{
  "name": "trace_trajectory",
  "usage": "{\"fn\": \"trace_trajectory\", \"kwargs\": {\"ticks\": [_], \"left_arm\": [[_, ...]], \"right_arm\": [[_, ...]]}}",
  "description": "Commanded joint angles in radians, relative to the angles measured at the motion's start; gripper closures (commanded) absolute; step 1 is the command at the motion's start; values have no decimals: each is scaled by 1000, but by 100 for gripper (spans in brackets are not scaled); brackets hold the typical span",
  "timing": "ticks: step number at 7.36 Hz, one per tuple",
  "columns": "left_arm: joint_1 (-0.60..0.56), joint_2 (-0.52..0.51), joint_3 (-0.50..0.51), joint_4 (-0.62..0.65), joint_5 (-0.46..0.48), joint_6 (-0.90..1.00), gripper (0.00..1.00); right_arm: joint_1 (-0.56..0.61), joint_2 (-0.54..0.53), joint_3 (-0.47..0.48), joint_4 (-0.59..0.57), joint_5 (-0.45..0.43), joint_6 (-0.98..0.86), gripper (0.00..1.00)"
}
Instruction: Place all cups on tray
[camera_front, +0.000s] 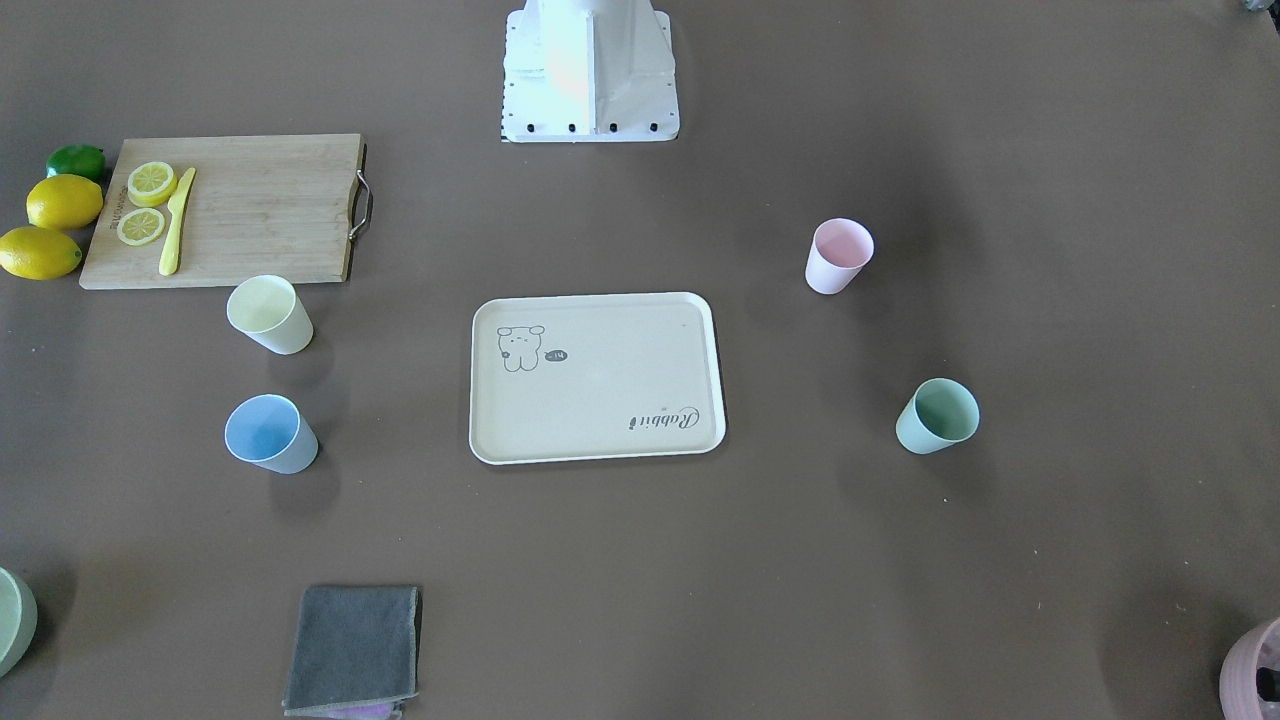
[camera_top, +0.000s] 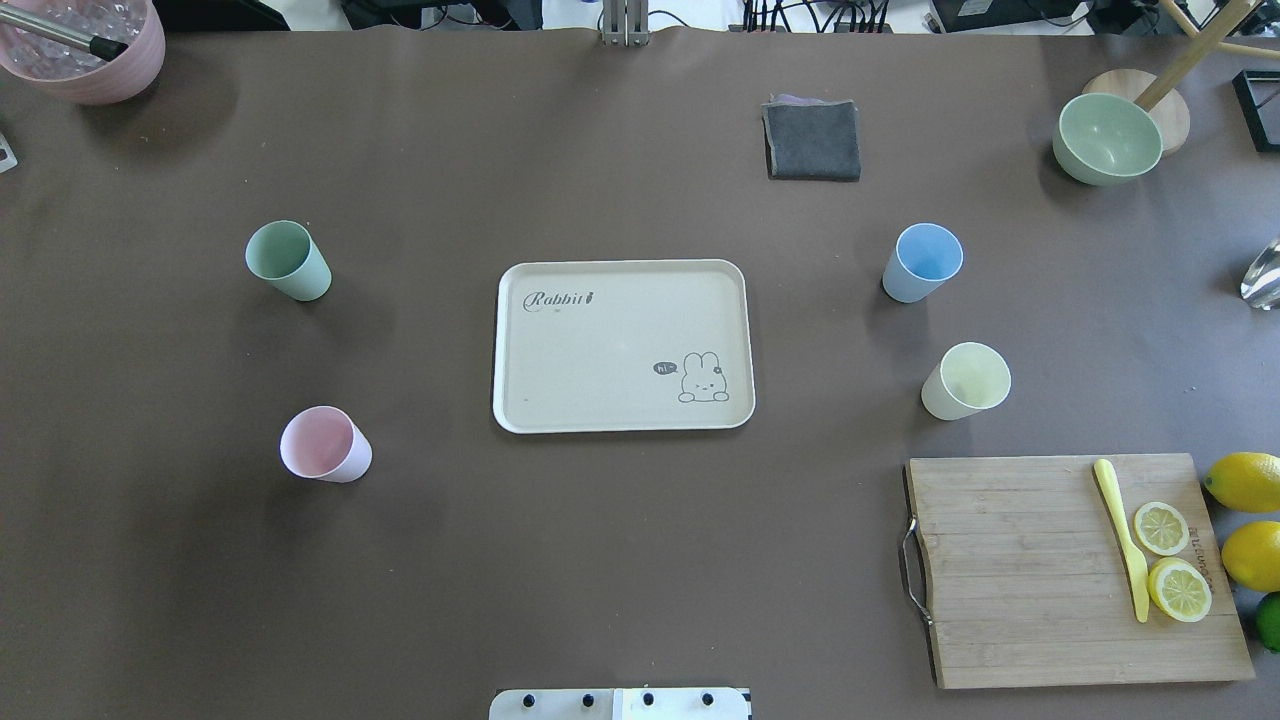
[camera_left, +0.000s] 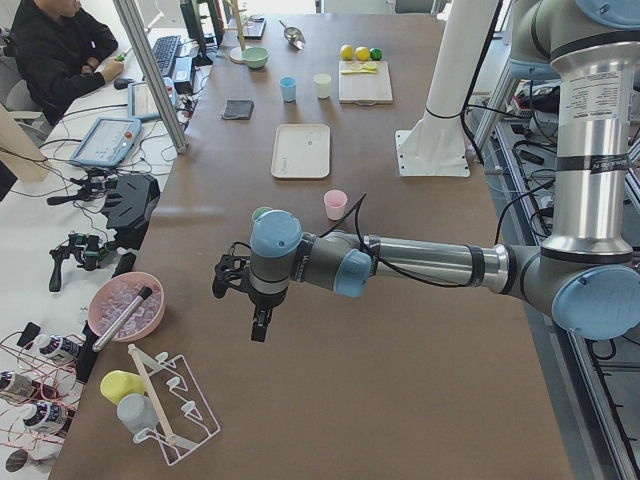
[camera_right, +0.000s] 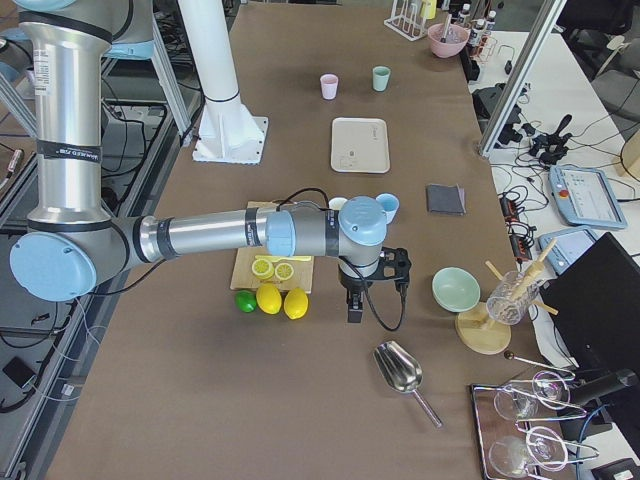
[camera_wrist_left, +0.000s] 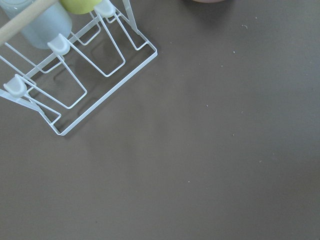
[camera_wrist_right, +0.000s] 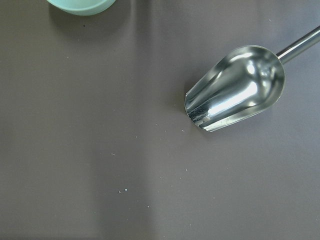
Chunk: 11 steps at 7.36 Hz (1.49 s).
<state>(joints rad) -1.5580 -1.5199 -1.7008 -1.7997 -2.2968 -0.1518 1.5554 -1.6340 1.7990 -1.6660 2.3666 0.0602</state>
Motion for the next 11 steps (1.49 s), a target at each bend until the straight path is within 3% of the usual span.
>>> {"fn": "trace_trajectory", "kwargs": {"ticks": [1, 3, 5, 8, 11], "left_arm": [[9, 0, -5, -29, -4, 1, 2], [15, -22, 9, -47, -3, -72, 2], [26, -39, 24, -78, -50, -80, 2], [26, -42, 24, -89, -55, -86, 2], [26, -49, 23, -86, -55, -106, 2]], "right_arm": [[-6, 6, 37, 2, 19, 29, 0], [-130, 40, 158, 2, 49, 196, 0], [-297, 141, 207, 15, 36, 445, 0], [-599, 143, 204, 318, -192, 883, 0], [-763, 131, 175, 334, -317, 970, 0]]}}
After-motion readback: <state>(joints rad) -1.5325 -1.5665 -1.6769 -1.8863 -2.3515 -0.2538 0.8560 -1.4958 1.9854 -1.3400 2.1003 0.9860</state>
